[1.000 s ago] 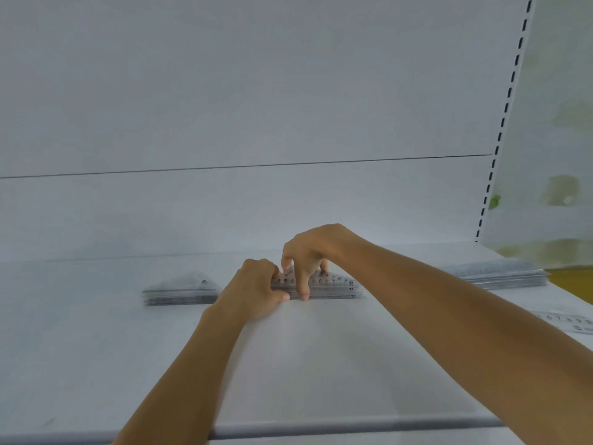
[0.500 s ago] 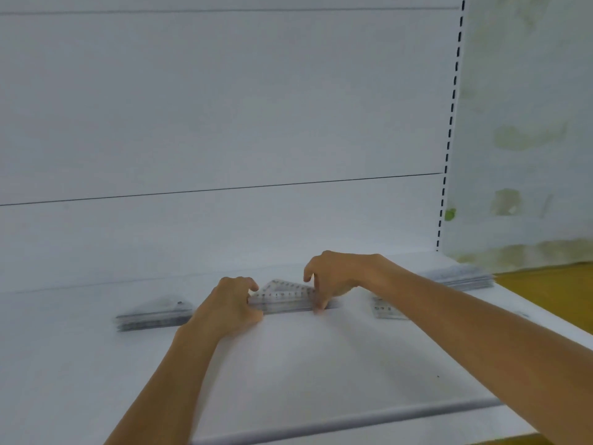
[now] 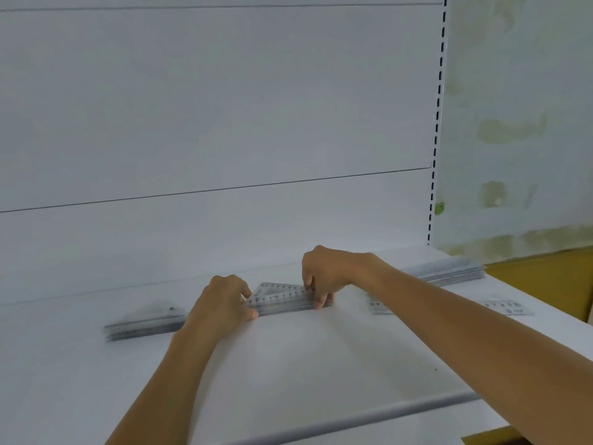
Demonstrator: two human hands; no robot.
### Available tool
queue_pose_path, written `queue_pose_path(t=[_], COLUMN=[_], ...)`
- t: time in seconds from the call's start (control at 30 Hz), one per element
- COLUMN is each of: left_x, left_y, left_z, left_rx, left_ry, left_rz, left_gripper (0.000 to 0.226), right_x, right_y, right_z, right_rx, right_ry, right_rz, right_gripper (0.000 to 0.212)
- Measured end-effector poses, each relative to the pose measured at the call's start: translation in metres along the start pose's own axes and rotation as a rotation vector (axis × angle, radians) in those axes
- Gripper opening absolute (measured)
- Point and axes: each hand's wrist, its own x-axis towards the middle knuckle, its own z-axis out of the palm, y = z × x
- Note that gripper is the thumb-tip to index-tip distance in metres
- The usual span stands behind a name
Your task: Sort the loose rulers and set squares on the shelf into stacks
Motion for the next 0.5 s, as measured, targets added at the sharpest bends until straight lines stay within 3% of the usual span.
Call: queue_pose_path(t=[0.17,0.5], left_x=[-0.0045,-0.0054], left_y=[0.0028,-0.0042], left_z=[0.0007,0.0007], left_rx=[0.053,0.016], left_ry=[-0.015,-0.081], left_rz=[0.007,0.092], left_gripper=[0.032,0.048], right_x=[0.0008,0.0012], right_y=[-0.0036,0.0004], right_z=[-0.0001,0.0032], right_rx=[-0.039,-0.014], right_ry=[-0.007,0.02], right_rz=[0.004,0.004], right_gripper=[0.036,0.041])
